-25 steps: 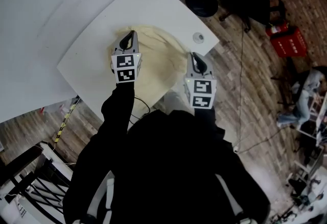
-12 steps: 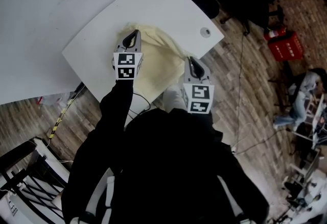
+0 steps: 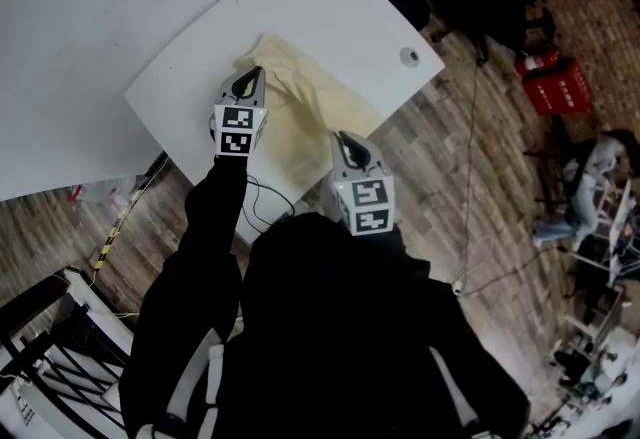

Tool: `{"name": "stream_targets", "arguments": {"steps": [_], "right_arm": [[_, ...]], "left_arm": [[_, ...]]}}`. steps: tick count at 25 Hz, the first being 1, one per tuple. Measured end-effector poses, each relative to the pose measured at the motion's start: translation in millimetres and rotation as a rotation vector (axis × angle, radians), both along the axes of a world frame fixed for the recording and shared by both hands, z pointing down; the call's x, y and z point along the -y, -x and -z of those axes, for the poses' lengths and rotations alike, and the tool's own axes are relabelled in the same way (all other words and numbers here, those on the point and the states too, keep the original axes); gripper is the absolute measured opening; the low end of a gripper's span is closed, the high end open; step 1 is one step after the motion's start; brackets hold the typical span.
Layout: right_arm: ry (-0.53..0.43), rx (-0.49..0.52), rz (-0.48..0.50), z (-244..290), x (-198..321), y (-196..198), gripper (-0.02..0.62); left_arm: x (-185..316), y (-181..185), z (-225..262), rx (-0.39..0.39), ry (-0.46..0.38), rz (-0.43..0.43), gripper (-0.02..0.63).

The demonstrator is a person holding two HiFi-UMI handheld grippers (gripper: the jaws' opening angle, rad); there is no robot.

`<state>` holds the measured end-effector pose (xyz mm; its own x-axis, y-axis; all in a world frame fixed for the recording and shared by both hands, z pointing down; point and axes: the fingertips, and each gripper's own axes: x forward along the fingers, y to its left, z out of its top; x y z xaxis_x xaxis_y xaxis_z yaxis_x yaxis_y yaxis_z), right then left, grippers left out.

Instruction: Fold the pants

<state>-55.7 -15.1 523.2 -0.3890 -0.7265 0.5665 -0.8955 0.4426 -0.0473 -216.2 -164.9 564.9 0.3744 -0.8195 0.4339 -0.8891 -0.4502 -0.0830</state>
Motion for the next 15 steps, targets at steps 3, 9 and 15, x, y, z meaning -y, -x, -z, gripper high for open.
{"name": "stream_targets", "arguments": {"steps": [3, 9, 15], "right_arm": [[0.034, 0.009, 0.026, -16.5, -6.9, 13.5, 0.023], [0.135, 0.009, 0.099, -46.4, -23.2, 39.6, 0.023], [0.258, 0.031, 0.205, -74.3, -44.6, 60.0, 0.025]], "left_arm": [[-4.9, 10.0, -15.4, 0.016, 0.03, 0.006, 0.008], [-14.0, 28.4, -42.7, 0.033, 0.1, 0.03, 0.008], [-27.0, 38.7, -61.1, -0.001, 0.163, 0.069, 0.016]]}}
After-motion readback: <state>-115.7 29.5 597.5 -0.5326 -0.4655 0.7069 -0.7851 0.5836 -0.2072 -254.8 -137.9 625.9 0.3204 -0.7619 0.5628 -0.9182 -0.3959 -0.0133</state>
